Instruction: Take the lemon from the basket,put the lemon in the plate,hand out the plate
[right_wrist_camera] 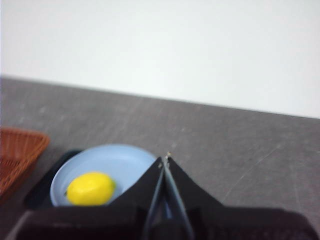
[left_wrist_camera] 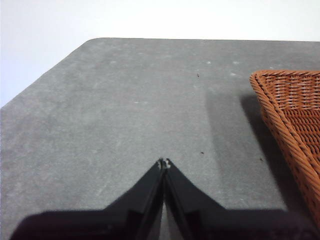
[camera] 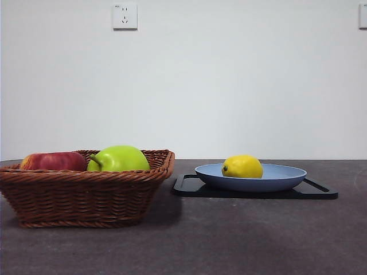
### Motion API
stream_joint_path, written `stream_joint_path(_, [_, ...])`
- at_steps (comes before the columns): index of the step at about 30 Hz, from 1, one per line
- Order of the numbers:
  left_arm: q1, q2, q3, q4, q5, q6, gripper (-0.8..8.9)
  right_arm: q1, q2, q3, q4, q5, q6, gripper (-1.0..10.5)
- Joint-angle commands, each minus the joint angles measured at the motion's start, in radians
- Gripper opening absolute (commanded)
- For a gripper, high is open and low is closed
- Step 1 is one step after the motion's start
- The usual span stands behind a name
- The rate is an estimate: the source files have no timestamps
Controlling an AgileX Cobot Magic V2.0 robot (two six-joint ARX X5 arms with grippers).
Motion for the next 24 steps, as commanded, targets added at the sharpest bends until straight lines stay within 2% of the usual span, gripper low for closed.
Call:
stream_joint_path(1, [0.004, -0.005, -0.011, 0.008, 0.002, -0.006, 0.08, -0.123, -0.08, -0.082, 0.002, -0.169, -0.003, 0.1])
stream_joint_path(5, [0.004, -0.005, -0.011, 0.009, 0.002, -0.006, 0.08, -0.323, -0.186, -0.21, 0.002, -0.446, 0.002, 0.1])
stream_joint_path(7, [0.004, -0.005, -0.011, 0.008, 0.002, -0.006, 0.08, -0.397, -0.222, -0.259, 0.002, -0.542, 0.002, 0.1])
stream_joint_path(9, [0.004, -0.005, -0.011, 0.008, 0.002, -0.006, 0.08, -0.451, -0.247, -0.298, 0.002, -0.598, 0.002, 0.1])
stream_joint_path(14, [0.004, -0.005, -0.011, 0.008, 0.002, -0.006, 0.08, -0.505, -0.294, -0.358, 0.002, -0.6, 0.009, 0.1])
stream_joint_path(21, [0.004, -0.005, -0.011, 0.009, 0.002, -0.006, 0.08, -0.511, -0.341, -0.41, 0.002, -0.59, 0.019, 0.1])
stream_joint_path(24, [0.004, -0.005, -0.011, 0.008, 0.002, -0.006, 0.08, -0.512, -0.341, -0.424, 0.001, -0.529, 0.072, 0.1])
